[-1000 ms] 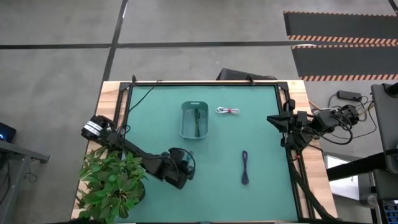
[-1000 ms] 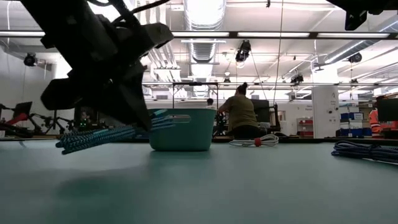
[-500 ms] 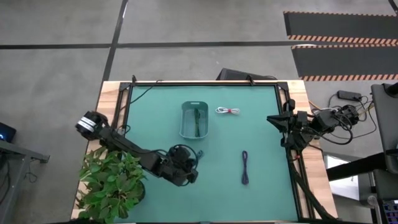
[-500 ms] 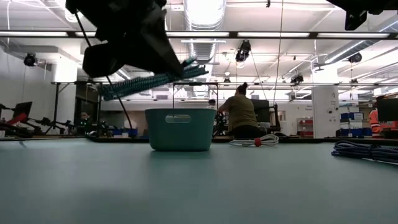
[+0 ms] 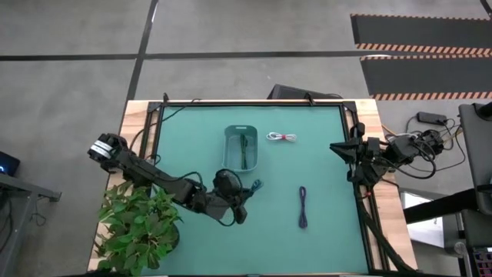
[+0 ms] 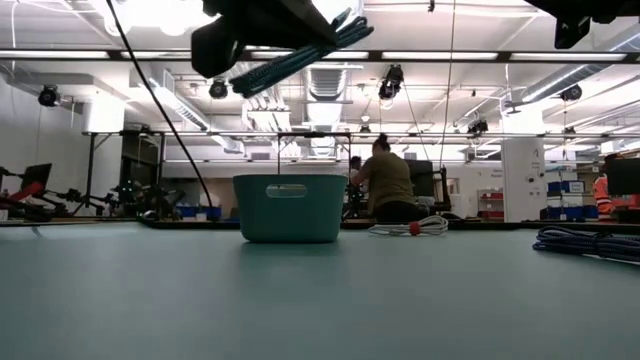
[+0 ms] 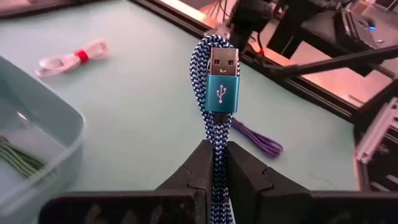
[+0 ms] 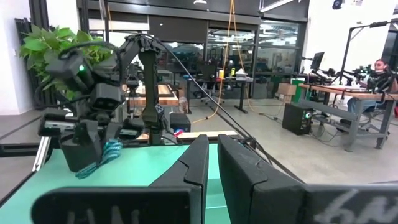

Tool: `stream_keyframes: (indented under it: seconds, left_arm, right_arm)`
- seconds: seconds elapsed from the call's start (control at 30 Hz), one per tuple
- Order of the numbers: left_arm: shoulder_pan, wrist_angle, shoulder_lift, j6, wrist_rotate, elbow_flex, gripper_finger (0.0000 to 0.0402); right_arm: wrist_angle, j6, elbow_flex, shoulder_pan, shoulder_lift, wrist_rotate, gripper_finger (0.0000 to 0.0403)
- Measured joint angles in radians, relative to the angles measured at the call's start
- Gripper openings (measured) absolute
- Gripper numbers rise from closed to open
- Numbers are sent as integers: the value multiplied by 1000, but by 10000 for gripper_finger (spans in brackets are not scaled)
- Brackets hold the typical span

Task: Pick and place USB-C Cables
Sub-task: Put the blue white charger cable into the bin

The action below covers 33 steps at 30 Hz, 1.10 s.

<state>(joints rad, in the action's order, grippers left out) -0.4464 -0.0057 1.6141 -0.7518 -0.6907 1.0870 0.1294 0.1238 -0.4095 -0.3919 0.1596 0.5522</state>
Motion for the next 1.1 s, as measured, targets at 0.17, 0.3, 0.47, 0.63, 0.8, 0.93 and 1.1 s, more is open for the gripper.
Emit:
stream_keyframes:
  seconds: [0.17,0.3,0.47,0.63,0.8,0.93,1.1]
  left_arm:
    - [55,-3,-14,51,0,0,15]
    - [112,-4,-24,87,1,0,15]
    - [190,-3,-40,112,5,0,15]
    - [258,-3,-42,104,8,0,15]
    - [326,-4,-42,91,8,0,15]
    - [386,-34,-42,-13,38,10,15]
    - [461,-97,-42,-159,166,25,15]
  right_arm:
    - [0,0,0,0,0,0,27]
    - [0,0,0,0,0,0,27]
    - [0,-1,0,0,0,0,27]
    - [-1,-9,0,0,0,0,27]
    - [-1,-11,0,0,0,0,27]
    - [-1,-11,0,0,0,0,27]
    - [0,-34,-9,0,0,1,27]
